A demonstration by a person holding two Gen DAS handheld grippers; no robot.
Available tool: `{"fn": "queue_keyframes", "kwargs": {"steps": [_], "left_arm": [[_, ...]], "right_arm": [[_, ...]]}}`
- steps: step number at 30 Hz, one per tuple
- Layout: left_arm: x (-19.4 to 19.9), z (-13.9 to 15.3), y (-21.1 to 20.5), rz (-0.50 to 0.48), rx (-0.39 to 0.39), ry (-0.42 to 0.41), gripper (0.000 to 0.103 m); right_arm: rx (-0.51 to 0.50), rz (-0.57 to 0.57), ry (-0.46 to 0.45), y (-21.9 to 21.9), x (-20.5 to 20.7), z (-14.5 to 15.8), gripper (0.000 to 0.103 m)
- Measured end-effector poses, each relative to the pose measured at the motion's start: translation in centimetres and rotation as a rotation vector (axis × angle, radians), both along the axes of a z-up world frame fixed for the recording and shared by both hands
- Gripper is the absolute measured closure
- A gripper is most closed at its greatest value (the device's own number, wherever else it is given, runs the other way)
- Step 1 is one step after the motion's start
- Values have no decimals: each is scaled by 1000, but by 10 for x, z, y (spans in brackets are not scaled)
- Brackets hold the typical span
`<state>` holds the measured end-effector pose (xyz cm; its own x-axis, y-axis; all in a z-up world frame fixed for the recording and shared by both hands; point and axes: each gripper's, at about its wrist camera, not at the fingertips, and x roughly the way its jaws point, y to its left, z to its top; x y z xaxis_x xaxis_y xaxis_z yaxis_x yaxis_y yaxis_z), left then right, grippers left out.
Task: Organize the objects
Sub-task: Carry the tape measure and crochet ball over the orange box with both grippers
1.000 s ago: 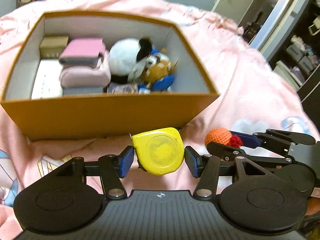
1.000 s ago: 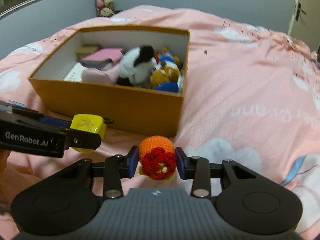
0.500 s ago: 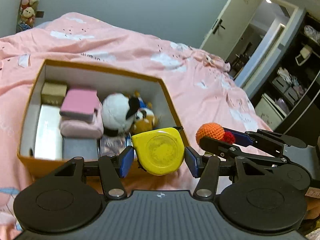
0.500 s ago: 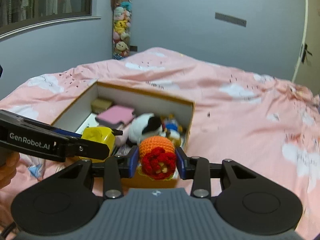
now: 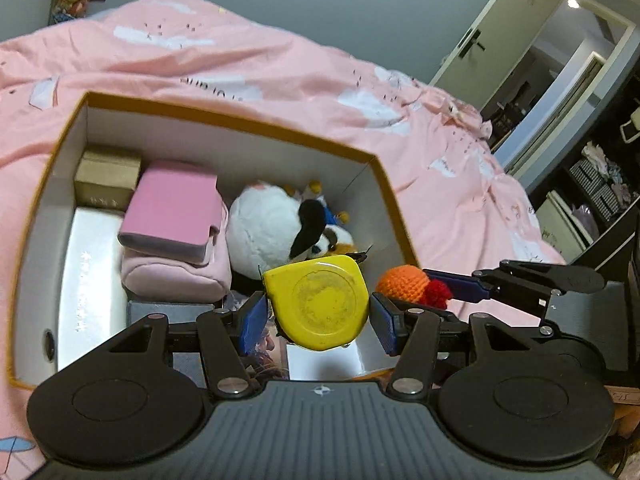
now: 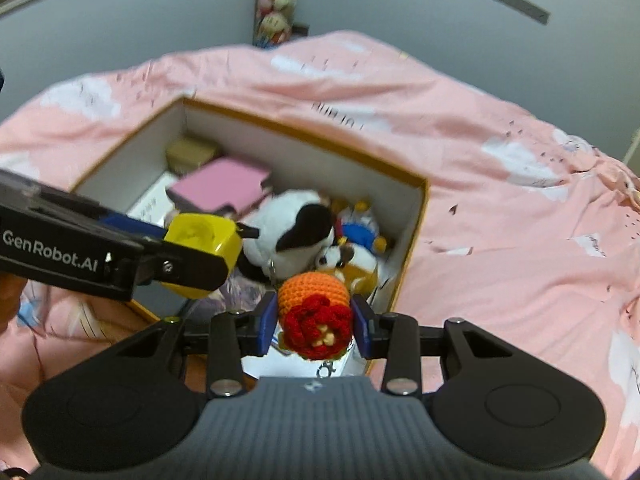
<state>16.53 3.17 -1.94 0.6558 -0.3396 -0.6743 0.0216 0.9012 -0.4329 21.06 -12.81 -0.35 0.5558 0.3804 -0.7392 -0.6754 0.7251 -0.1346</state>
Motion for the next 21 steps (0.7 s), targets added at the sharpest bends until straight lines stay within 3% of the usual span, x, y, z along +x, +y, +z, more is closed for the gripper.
{"fn": "queue_keyframes", "kwargs": {"steps": [12,21], "left_arm": [[18,-26,-3,-31,-14,73,40],[26,-34,-6,-49,6,109,40]], "right_arm": [[-142,31,106,19,25,-36,62],[-152,40,145,23,34,-38,62]]}}
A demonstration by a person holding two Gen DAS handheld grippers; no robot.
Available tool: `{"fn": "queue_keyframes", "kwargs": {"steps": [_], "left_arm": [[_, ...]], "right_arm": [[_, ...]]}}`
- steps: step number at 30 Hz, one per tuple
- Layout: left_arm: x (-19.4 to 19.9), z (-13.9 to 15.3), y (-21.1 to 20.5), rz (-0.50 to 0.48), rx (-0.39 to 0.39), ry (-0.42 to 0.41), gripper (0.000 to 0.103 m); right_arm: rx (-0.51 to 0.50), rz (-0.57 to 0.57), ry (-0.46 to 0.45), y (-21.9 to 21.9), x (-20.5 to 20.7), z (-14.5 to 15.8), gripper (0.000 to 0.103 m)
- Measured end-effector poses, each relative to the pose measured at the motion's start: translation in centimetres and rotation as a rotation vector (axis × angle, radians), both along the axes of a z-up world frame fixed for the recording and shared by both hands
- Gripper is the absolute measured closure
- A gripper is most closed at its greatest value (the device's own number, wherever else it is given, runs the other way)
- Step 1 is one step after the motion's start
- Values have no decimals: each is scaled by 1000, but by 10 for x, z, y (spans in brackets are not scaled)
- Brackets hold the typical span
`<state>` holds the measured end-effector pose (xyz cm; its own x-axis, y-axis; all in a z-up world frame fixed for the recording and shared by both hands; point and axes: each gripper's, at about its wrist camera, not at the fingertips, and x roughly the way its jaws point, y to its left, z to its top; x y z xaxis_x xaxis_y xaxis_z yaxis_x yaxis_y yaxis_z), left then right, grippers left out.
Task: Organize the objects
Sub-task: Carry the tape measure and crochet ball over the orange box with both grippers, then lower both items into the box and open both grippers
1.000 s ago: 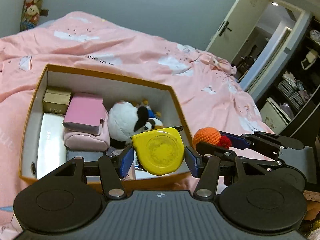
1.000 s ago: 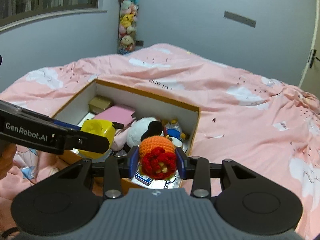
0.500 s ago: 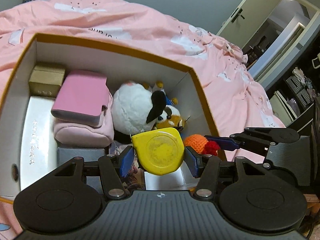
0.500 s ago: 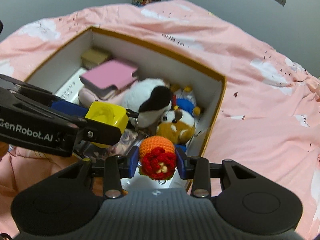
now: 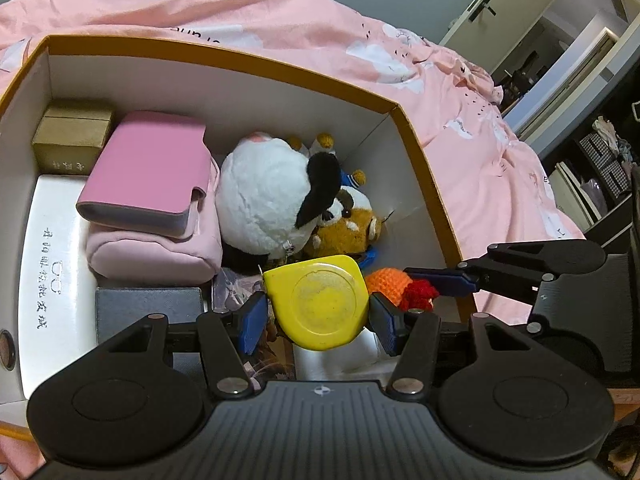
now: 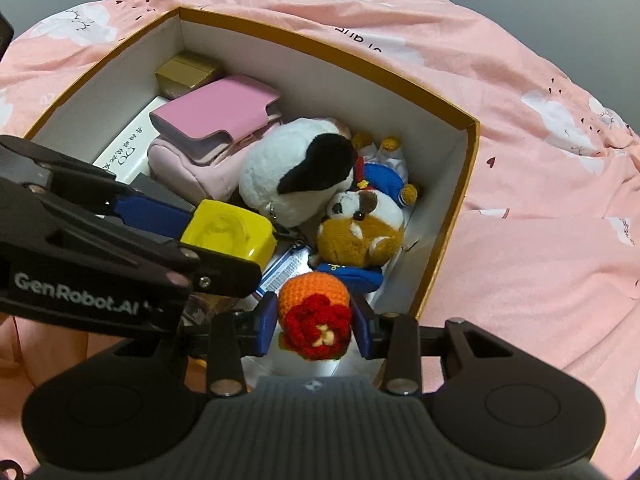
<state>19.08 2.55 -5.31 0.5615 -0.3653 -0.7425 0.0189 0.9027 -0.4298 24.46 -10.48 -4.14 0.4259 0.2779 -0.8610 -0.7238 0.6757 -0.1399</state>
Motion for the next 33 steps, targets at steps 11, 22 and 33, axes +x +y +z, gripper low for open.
{"fn": "queue_keyframes", "kwargs": {"steps": [11,22,33], "left_arm": [[5,-5,-2,-24,20,33,39],[17,6,10,-41,40,39,39],[37,-12,-24,-103,67,130,39]], "right_arm": [[-14,18,-46,-3,-7,7,59],[41,-79,-309,-22,-24,34,53],[139,-251,-249,-48,-9,22,53]]}}
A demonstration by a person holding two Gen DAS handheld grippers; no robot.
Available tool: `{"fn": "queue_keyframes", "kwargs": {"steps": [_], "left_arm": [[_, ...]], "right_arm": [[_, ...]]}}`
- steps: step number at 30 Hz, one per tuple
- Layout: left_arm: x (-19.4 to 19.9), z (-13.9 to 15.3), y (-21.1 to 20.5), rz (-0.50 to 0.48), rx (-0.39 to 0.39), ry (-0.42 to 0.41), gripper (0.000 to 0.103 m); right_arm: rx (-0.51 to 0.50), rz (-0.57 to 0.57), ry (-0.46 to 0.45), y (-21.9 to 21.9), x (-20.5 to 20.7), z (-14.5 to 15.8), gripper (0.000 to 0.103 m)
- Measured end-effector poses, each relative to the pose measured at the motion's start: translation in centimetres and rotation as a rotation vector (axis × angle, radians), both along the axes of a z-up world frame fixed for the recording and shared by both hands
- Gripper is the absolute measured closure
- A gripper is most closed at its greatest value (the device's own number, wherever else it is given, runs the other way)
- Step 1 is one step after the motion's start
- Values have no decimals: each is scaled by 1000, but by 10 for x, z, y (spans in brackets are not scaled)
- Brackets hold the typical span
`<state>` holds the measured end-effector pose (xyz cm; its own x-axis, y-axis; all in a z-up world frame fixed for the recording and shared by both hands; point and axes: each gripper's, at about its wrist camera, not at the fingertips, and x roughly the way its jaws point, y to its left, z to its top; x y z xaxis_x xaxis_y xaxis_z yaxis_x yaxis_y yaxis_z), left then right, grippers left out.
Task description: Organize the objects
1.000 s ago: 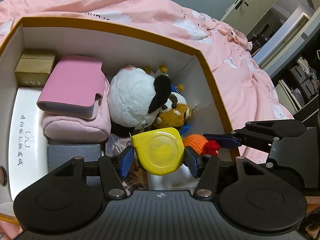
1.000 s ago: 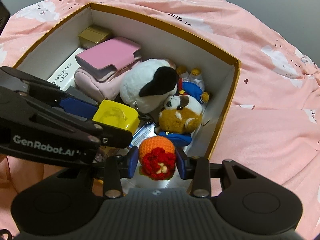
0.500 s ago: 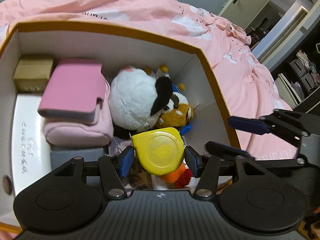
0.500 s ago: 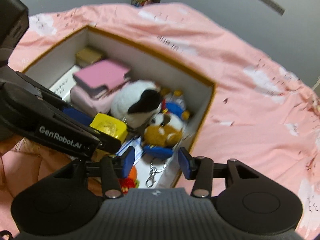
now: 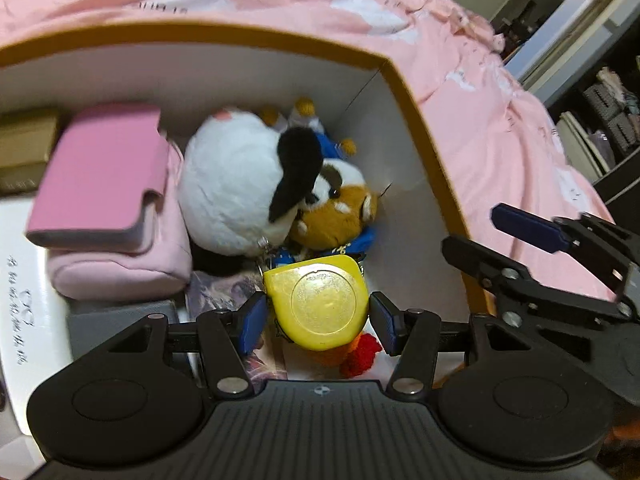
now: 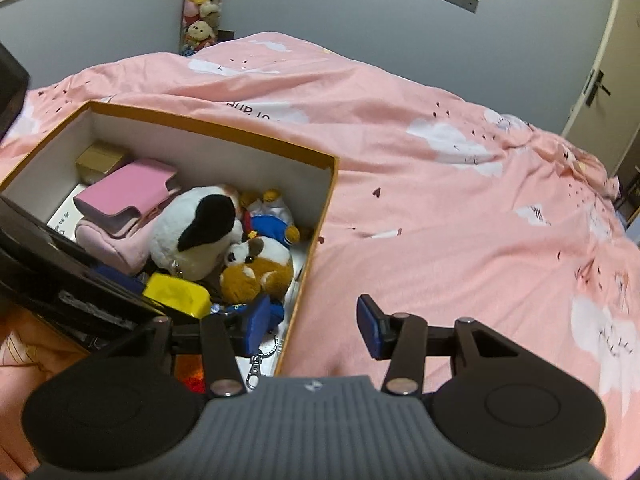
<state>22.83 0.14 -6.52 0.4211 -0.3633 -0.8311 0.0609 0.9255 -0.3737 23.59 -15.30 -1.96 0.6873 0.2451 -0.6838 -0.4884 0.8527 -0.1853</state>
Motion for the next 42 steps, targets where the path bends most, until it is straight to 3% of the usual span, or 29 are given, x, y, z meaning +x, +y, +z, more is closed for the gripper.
{"fn": "queue_keyframes", "kwargs": {"steps": [11,20,27,33,38,42], "left_arm": [[11,-5,-5,25,10,88,39],[1,7,8,48,-32,31,35],[-36,32,18,84,-22,-118,35],[-68,59,12,114,71,-298,35],[-93,81,13,149,126,-409,35],[-114,97,15,187,163,-496,33]], "right_arm": [[35,-2,20,-3,-1,-5,53],[53,-7,10,-5,-8,-1,53],[100,7,-7,-4,-27,8,48],[161,21,-12,-1,-49,18,44],[231,8,-26,-1,-67,33,36],[293,-4,-59,-1,-84,47,23]]}}
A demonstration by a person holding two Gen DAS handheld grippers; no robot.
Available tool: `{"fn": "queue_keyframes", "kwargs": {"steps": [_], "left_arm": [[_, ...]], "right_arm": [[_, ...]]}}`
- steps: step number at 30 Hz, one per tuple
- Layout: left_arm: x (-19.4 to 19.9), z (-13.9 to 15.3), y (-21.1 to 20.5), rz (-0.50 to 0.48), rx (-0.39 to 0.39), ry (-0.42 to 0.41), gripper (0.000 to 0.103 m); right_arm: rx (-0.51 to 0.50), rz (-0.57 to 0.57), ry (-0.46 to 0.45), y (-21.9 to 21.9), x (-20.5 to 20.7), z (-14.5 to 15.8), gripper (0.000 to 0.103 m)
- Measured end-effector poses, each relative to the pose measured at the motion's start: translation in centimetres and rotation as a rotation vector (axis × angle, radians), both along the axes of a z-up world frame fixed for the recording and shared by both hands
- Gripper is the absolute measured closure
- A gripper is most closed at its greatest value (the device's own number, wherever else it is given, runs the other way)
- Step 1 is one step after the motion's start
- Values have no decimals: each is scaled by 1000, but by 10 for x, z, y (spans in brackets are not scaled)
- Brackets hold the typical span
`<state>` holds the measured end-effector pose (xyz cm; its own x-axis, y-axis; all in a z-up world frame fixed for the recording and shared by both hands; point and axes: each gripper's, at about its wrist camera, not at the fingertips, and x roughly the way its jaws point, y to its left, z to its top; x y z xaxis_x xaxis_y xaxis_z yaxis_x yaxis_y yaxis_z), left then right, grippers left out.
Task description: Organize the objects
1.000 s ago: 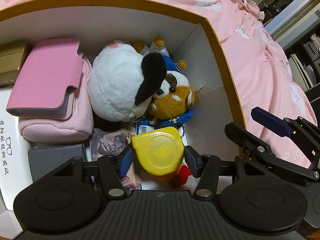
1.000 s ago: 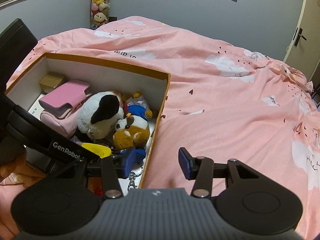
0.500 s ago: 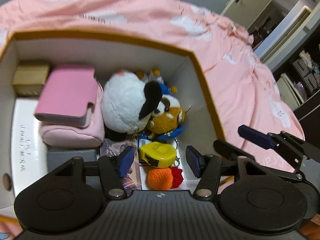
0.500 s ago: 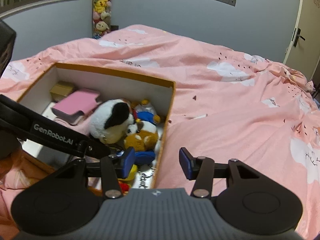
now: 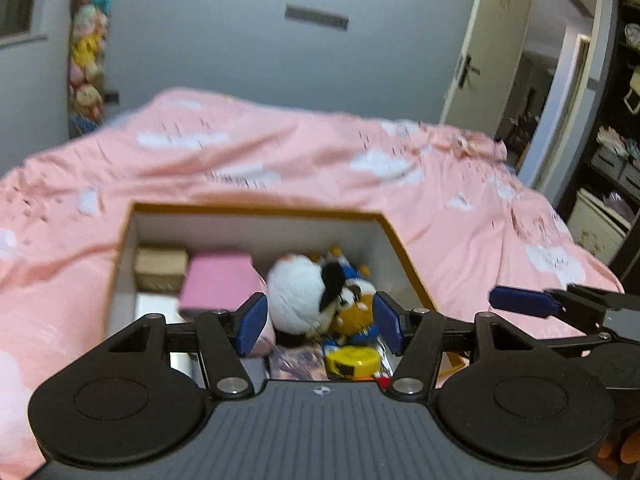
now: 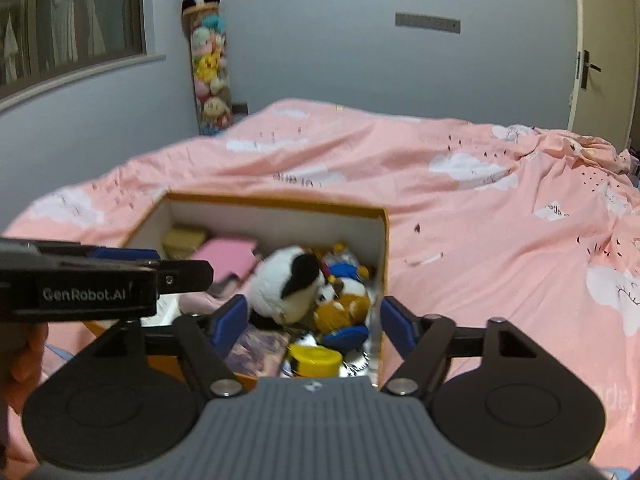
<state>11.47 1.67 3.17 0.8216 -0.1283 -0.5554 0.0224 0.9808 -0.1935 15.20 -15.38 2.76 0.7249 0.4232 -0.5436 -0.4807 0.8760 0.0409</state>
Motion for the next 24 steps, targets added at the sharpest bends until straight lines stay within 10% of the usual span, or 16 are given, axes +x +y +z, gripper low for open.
{"fn": "queue_keyframes", "kwargs": {"steps": [14,24], "left_arm": [[-57,14,18,142,112,-212,8],[-60,-11,14,169,238,-145,8]], "right_arm": [[110,-53,-137,4,-55,13,1],[72,-30,-109,9,-67,-6,1]]}}
